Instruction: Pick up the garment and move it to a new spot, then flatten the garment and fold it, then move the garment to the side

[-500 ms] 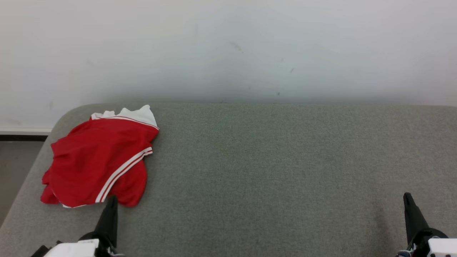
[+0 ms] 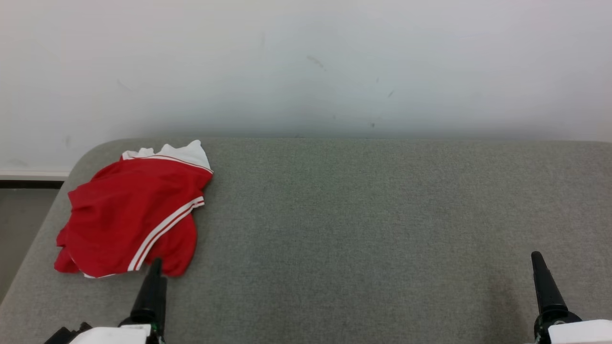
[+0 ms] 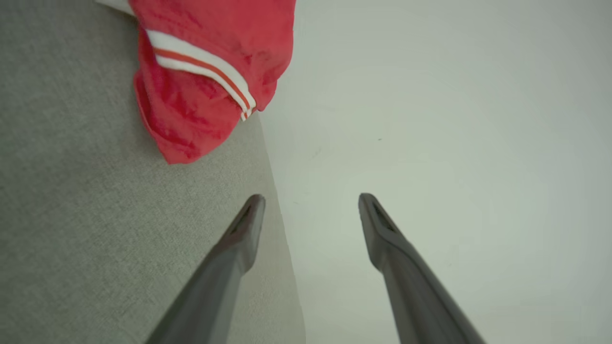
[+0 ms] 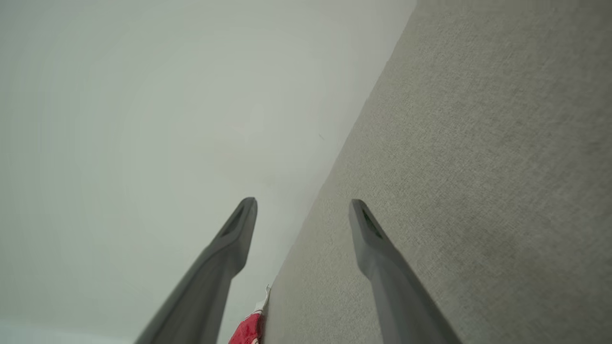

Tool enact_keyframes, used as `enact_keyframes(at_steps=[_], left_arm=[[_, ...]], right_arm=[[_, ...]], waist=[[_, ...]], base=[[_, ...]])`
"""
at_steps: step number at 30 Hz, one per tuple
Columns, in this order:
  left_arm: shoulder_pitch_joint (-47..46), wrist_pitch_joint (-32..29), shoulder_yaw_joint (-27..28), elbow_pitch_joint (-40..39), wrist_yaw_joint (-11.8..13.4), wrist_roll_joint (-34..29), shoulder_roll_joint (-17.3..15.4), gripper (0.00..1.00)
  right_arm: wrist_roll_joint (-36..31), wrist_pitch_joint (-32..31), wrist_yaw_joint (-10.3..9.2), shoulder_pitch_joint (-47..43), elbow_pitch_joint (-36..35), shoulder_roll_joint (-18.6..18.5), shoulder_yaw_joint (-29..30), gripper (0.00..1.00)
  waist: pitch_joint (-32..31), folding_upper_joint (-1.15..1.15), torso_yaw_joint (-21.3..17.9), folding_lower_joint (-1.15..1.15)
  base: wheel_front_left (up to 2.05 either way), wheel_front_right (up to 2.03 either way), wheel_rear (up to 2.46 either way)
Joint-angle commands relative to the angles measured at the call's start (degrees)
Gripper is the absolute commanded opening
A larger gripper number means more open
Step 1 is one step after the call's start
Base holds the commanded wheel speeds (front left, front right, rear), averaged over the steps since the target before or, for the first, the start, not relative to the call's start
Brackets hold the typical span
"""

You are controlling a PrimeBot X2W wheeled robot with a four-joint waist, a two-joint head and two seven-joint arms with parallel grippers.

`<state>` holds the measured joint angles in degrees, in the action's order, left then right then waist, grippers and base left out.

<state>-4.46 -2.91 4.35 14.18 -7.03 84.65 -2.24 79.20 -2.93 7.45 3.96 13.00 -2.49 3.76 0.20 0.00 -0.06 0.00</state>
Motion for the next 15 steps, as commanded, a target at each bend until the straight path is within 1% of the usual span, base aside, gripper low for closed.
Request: enact_keyframes(at_steps=[1, 9, 13, 15], left_arm=[[-0.58, 0.68, -0.41, -1.56, 0.08, -3.85, -0.38, 1.0], [0.17, 2.7, -2.36, -3.03, 0.74, -15.24, -0.43, 1.0], [0.51, 3.62, -3.16, -3.49, 1.05, -19.72, -0.46, 1.0], [0.58, 3.82, -3.32, -3.54, 1.09, -20.69, -0.47, 1.0]], right_arm=[[-4.8, 0.71, 0.02, 0.42, -1.63, -1.15, -0.89, 1.0], [-15.89, 2.71, 0.02, -0.5, -2.91, -0.83, -1.97, 1.0], [-20.3, 3.65, 0.02, -0.93, -3.61, -0.74, -2.33, 1.0], [-21.32, 3.87, 0.02, -1.02, -3.77, -0.71, -2.41, 1.0]], waist=[[0.0, 0.0, -0.02, 0.0], [0.02, 0.0, 0.04, 0.0], [0.04, 0.0, 0.05, 0.0], [0.04, 0.0, 0.05, 0.0]], base=[[0.0, 0.0, 0.0], [0.0, 0.0, 0.0], [0.0, 0.0, 0.0], [0.0, 0.0, 0.0]])
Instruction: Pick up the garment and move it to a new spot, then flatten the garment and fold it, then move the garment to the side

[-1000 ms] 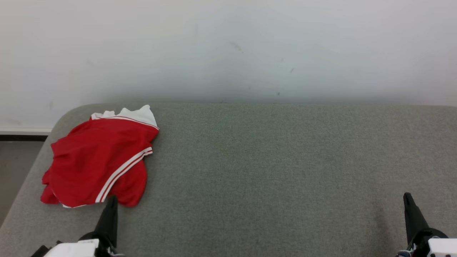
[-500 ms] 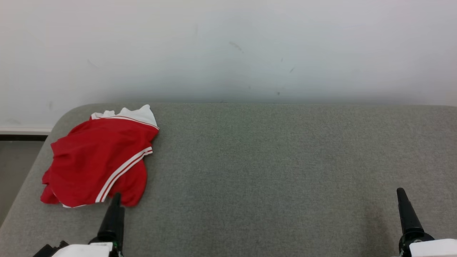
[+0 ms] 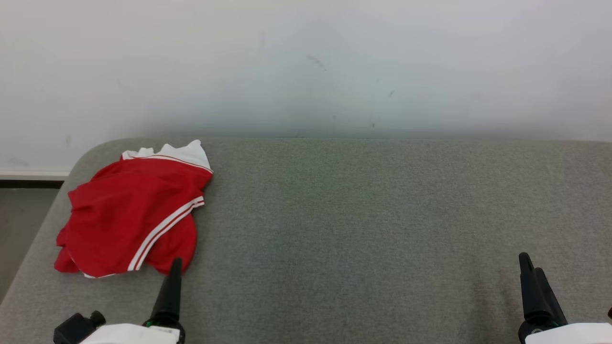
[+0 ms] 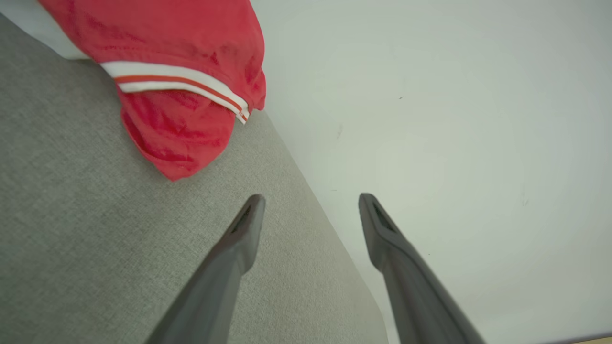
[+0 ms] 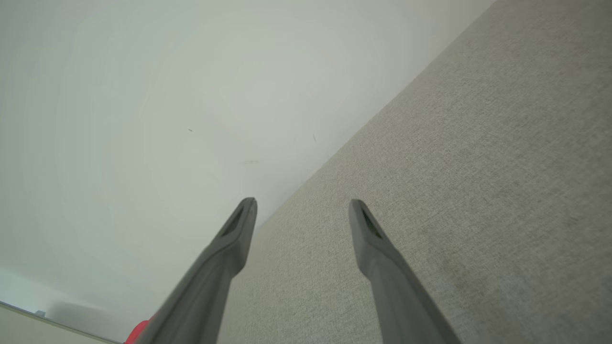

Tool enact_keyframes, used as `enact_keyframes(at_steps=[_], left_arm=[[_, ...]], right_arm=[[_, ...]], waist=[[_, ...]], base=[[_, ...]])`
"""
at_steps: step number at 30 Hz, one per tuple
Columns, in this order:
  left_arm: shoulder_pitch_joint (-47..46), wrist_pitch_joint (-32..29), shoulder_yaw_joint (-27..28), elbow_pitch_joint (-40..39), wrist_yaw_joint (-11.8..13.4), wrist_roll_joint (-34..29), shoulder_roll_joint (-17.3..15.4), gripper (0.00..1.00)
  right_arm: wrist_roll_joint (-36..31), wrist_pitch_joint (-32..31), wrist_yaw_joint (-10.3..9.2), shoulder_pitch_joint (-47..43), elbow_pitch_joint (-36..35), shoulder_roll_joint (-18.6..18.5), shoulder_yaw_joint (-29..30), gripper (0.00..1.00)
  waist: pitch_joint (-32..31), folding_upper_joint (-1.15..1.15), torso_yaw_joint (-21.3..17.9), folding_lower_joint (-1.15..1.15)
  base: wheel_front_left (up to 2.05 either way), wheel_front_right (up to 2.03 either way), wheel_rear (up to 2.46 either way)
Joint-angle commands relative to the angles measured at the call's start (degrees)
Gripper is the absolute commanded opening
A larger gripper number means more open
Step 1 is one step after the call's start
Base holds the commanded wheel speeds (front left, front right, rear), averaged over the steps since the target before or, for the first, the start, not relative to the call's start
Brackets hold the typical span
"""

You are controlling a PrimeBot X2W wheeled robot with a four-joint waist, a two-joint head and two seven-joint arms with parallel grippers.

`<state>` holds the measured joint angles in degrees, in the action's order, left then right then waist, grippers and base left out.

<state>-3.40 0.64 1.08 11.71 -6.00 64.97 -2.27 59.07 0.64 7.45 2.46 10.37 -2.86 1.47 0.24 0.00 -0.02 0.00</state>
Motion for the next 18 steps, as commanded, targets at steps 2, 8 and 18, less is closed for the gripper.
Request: enact_keyframes(at_steps=[2, 8, 18], left_arm=[[-0.36, 0.72, -0.41, -1.21, 0.17, -3.01, -0.45, 1.0], [-0.07, 2.04, -1.23, -1.47, 0.25, -8.6, -0.49, 1.0], [0.51, 4.0, -2.4, -2.14, 0.17, -18.39, -0.55, 1.0]], right_arm=[[-3.22, 0.74, 0.02, 0.31, -1.39, -0.32, -0.25, 1.0], [-9.01, 2.05, 0.03, -0.24, -2.11, -0.36, -0.47, 1.0], [-18.01, 4.01, 0.03, -0.91, -3.31, -0.58, -0.53, 1.0]], waist=[[0.01, 0.0, 0.01, 0.0], [0.0, 0.0, 0.0, 0.0], [0.06, 0.0, 0.14, 0.0]], base=[[0.0, 0.0, 0.0], [0.0, 0.0, 0.0], [0.0, 0.0, 0.0]])
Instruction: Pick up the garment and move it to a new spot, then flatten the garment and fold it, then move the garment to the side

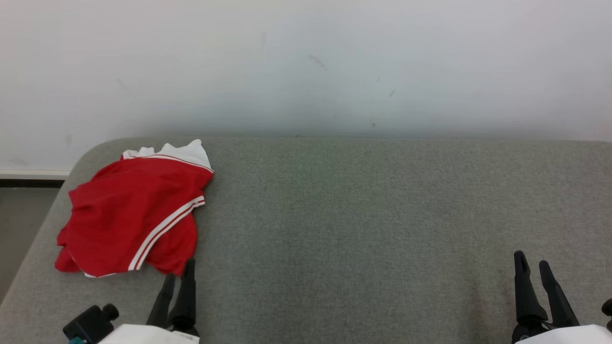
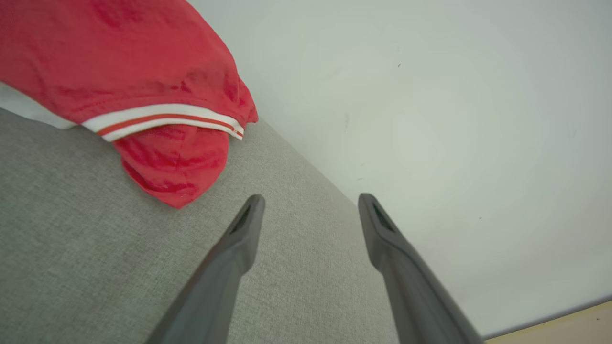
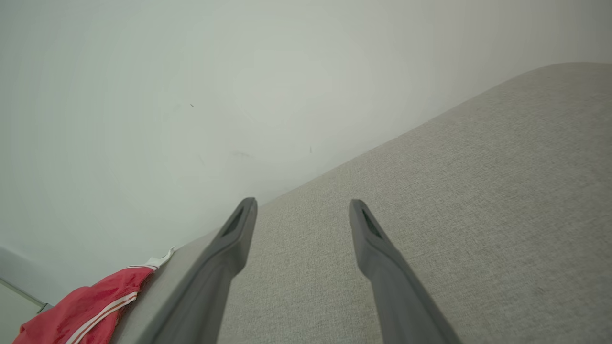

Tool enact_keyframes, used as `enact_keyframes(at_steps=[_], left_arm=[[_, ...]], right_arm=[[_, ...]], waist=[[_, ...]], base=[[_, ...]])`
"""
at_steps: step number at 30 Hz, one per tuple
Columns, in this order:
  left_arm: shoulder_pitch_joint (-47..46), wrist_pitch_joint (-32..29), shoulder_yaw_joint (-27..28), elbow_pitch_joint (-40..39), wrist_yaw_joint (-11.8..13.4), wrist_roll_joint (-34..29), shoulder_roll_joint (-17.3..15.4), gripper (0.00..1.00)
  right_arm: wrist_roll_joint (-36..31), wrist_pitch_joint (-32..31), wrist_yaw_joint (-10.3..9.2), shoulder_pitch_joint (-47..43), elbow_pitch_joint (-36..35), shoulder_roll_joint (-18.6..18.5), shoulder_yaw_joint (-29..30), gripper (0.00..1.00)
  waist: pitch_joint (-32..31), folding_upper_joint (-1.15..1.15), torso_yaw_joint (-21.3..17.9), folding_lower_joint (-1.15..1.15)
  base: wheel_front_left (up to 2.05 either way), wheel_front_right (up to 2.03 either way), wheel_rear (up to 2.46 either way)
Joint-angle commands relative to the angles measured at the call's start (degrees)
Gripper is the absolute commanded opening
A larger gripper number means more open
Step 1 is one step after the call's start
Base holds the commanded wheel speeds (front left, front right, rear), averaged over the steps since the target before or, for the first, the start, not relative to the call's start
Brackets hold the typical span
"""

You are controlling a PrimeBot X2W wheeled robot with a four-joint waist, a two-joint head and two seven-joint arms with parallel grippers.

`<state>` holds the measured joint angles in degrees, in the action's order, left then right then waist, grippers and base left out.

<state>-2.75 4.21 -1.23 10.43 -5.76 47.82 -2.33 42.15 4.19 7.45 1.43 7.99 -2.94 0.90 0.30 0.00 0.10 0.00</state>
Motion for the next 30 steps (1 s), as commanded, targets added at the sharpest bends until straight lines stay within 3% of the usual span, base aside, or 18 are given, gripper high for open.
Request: enact_keyframes(at_steps=[1, 30], left_arm=[[-0.09, 0.61, -0.15, -0.93, -0.06, -2.01, -0.49, 1.0], [1.51, 5.34, -2.01, -1.98, 1.73, -23.51, -0.85, 1.0]], right_arm=[[-1.96, 0.66, 0.03, 0.09, -1.04, -0.52, 0.01, 1.0], [-22.5, 5.36, 0.04, -1.85, -2.5, -0.85, 0.82, 1.0]], waist=[[0.0, 0.0, 0.02, 0.0], [0.05, 0.0, -0.24, 0.0]], base=[[0.0, 0.0, 0.0], [0.0, 0.0, 0.0]])
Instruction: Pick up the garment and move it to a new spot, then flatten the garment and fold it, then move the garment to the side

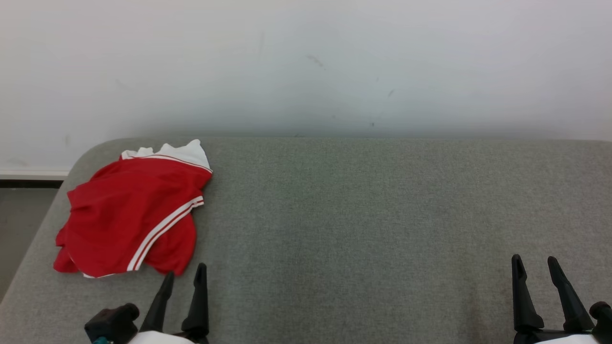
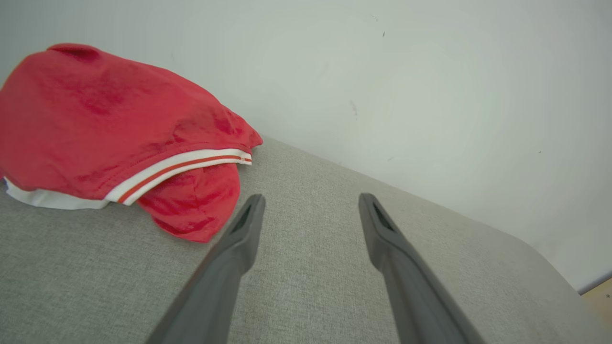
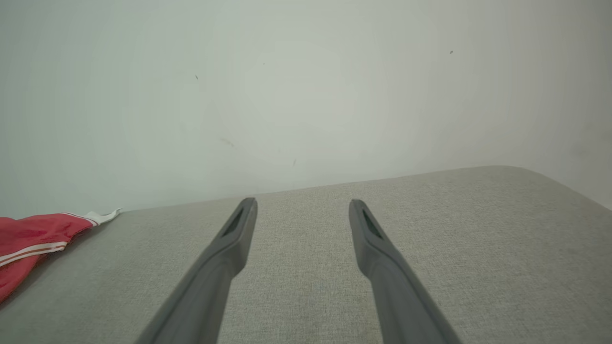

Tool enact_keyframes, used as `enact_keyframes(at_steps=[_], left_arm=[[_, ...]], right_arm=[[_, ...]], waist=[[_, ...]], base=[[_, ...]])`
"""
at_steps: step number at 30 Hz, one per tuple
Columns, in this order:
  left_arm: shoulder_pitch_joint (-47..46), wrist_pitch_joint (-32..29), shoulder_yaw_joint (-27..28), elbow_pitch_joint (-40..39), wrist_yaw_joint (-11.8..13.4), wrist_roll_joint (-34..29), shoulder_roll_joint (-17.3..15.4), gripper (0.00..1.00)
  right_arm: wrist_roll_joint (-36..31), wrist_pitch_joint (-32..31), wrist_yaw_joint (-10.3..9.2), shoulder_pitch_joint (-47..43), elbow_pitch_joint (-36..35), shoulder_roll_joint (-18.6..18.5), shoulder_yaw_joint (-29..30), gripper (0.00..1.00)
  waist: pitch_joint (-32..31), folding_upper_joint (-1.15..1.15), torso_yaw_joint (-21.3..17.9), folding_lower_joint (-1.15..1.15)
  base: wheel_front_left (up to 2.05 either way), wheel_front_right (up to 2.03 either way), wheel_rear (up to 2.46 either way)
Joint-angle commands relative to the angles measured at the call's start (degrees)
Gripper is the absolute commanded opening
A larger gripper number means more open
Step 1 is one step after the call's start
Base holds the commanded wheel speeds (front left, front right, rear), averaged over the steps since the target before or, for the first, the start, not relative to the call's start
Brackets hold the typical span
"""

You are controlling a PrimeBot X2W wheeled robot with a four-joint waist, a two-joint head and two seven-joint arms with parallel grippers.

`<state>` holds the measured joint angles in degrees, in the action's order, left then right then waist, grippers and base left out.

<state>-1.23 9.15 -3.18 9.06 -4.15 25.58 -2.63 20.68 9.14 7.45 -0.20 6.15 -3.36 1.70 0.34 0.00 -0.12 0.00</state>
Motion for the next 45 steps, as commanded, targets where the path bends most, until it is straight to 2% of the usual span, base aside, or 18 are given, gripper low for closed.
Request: enact_keyframes(at_steps=[1, 11, 45], left_arm=[[0.05, 0.58, -0.14, -0.64, 0.14, -1.91, -0.58, 1.0], [0.52, 1.88, -0.66, -0.54, 0.72, -7.37, -0.73, 1.0], [2.32, 5.61, -0.7, -0.23, 1.37, -21.69, -0.66, 1.0]], right_arm=[[-1.7, 0.61, 0.04, -0.29, -0.66, -0.45, 0.02, 1.0], [-6.72, 1.9, 0.05, -0.78, -0.44, -0.5, 0.99, 1.0], [-15.14, 5.75, 0.05, -2.36, 3.4, 0.24, 2.69, 1.0]], waist=[[0.04, 0.0, -0.03, 0.0], [0.04, 0.0, -0.05, 0.0], [-0.71, 0.0, -0.63, 0.0]], base=[[0.0, 0.0, 0.0], [0.0, 0.0, 0.0], [0.0, 0.0, 0.0]])
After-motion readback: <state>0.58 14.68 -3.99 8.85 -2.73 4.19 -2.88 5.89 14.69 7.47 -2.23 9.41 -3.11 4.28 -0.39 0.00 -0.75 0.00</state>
